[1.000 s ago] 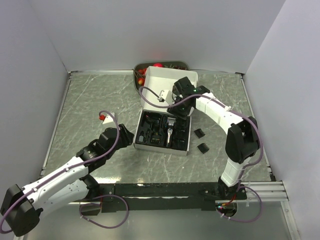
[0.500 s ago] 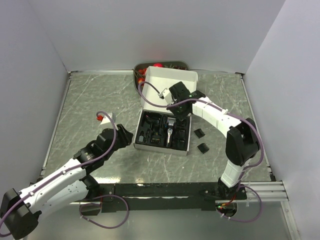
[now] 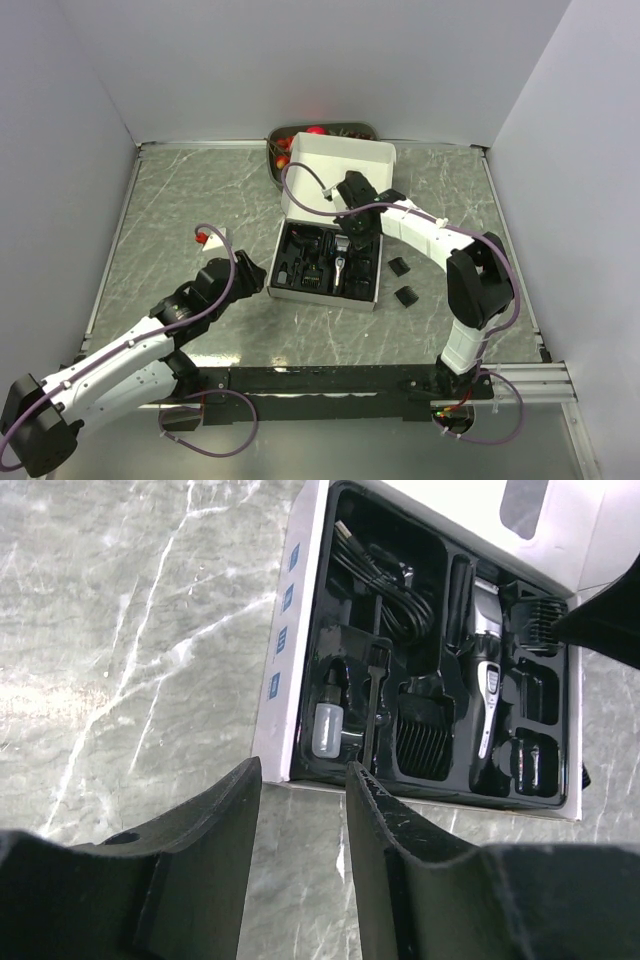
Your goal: Sort the hair-cutting tools
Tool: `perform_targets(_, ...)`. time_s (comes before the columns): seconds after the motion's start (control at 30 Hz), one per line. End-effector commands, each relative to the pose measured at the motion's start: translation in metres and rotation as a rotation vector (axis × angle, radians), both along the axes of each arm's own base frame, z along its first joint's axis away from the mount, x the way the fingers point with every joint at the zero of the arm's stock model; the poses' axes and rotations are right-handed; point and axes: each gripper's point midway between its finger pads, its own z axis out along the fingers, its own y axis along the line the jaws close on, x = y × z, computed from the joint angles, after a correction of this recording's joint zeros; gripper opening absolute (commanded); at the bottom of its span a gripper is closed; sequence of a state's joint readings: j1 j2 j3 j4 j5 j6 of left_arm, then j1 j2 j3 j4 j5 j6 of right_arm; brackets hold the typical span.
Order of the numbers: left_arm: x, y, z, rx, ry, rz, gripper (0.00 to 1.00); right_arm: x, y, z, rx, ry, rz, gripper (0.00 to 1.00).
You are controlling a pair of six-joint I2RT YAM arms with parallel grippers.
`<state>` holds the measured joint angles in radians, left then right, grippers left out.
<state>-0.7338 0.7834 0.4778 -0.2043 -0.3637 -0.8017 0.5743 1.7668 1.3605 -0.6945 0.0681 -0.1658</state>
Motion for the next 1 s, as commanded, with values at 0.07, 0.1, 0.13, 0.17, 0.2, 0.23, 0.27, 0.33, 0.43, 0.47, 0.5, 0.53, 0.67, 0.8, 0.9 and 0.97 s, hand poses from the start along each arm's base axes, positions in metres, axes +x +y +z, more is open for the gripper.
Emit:
perform_targets(0.07,0.002,-0.003,0.003,-0.025,-0.014,0.004,0.45,0.016,0.005,-0.002,0.012,-0.054,-0.054,0.00)
perform_targets(0.1,0.003,-0.003,0.003,-0.024,-0.013,0.004,0.45,0.017,0.005,-0.003,0.009,-0.058,-0.058,0.00)
perform_targets(0.13,0.003,-0.003,0.002,-0.023,-0.012,0.004,0.45,0.019,0.004,-0.006,0.003,-0.055,-0.066,0.00)
perform_targets(0.17,0.003,-0.003,0.002,-0.022,-0.011,0.005,0.45,0.020,0.003,-0.007,-0.002,-0.059,-0.073,0.00)
perform_targets(0.2,0.003,-0.002,0.001,-0.020,-0.011,0.008,0.45,0.021,0.000,-0.008,-0.007,-0.062,-0.087,0.00)
perform_targets(0.23,0.003,-0.002,0.001,-0.019,-0.010,0.008,0.45,0.023,-0.003,-0.011,-0.023,-0.066,-0.098,0.00)
perform_targets(0.27,0.003,-0.002,0.001,-0.020,-0.011,0.008,0.45,0.023,-0.004,-0.012,-0.023,-0.064,-0.100,0.00)
perform_targets(0.33,0.003,-0.002,0.000,-0.014,-0.011,0.009,0.45,0.023,-0.008,-0.016,-0.035,-0.061,-0.114,0.00)
perform_targets(0.43,0.003,-0.002,-0.001,-0.014,-0.009,0.007,0.45,0.022,-0.014,-0.020,-0.058,-0.066,-0.130,0.00)
perform_targets(0.47,0.004,-0.002,-0.002,-0.012,-0.006,0.008,0.45,0.021,-0.015,-0.021,-0.064,-0.064,-0.130,0.00)
perform_targets(0.5,0.004,-0.003,-0.002,-0.014,-0.007,0.007,0.45,0.019,-0.017,-0.023,-0.072,-0.059,-0.132,0.00)
perform_targets(0.53,0.004,-0.003,-0.002,-0.013,-0.006,0.005,0.45,0.020,-0.019,-0.024,-0.076,-0.058,-0.136,0.00)
perform_targets(0.67,0.004,-0.006,-0.005,-0.013,0.000,-0.001,0.45,0.016,-0.023,-0.030,-0.088,-0.048,-0.150,0.00)
perform_targets(0.8,0.005,-0.007,-0.005,-0.015,0.002,-0.005,0.45,0.016,-0.024,-0.028,-0.081,-0.057,-0.160,0.00)
perform_targets(0.9,0.005,-0.007,-0.006,-0.014,0.005,-0.006,0.45,0.019,-0.025,-0.020,-0.072,-0.090,-0.168,0.00)
perform_targets(0.97,0.005,-0.008,-0.004,-0.016,0.003,-0.006,0.45,0.020,-0.024,-0.013,-0.063,-0.106,-0.172,0.00)
